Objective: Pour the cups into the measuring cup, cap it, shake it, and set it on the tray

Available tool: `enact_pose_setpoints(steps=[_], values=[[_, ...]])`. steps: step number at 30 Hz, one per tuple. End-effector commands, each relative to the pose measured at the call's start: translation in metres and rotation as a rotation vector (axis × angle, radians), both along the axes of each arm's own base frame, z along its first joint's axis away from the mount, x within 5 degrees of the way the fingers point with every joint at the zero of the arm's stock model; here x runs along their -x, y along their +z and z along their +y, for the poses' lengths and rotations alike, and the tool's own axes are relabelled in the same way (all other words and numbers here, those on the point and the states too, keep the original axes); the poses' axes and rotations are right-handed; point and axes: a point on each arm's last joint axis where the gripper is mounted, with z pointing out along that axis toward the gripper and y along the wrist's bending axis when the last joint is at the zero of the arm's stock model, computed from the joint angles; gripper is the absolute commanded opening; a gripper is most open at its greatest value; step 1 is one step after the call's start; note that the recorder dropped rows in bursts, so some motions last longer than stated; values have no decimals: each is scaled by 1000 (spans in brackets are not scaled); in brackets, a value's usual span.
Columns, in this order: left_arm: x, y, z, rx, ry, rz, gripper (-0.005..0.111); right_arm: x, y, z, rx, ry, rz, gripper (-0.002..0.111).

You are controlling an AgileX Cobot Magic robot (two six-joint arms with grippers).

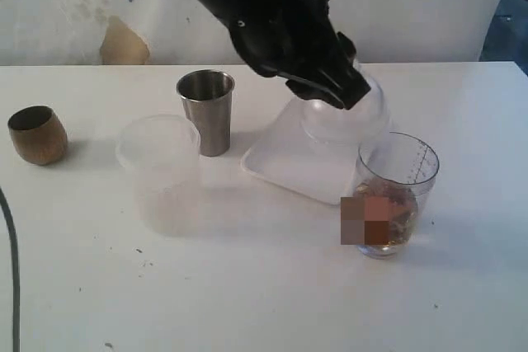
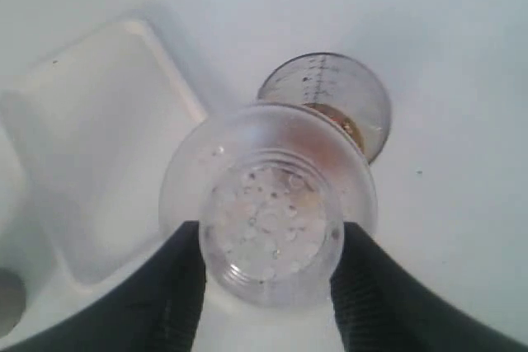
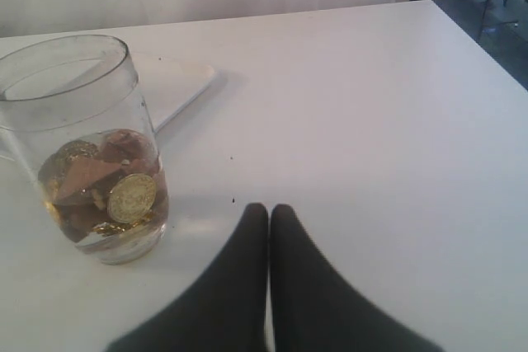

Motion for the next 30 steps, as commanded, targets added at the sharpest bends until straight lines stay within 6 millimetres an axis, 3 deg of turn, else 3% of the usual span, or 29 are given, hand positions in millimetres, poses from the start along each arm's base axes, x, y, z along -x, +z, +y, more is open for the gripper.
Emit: enact_pose_setpoints(steps=[1,9,18,30], values=[[1,-9,-18,31,-55,54,0,0,0,0,0,5,-6,0],[4,-26,-42,38,-98,5,0,0,0,0,0,5,-6,0],[0,-26,-47,86,-95,-41,0,0,0,0,0,5,-6,0],[-6,-45,-55,62,-94,-19,0,0,0,0,0,5,-6,0]])
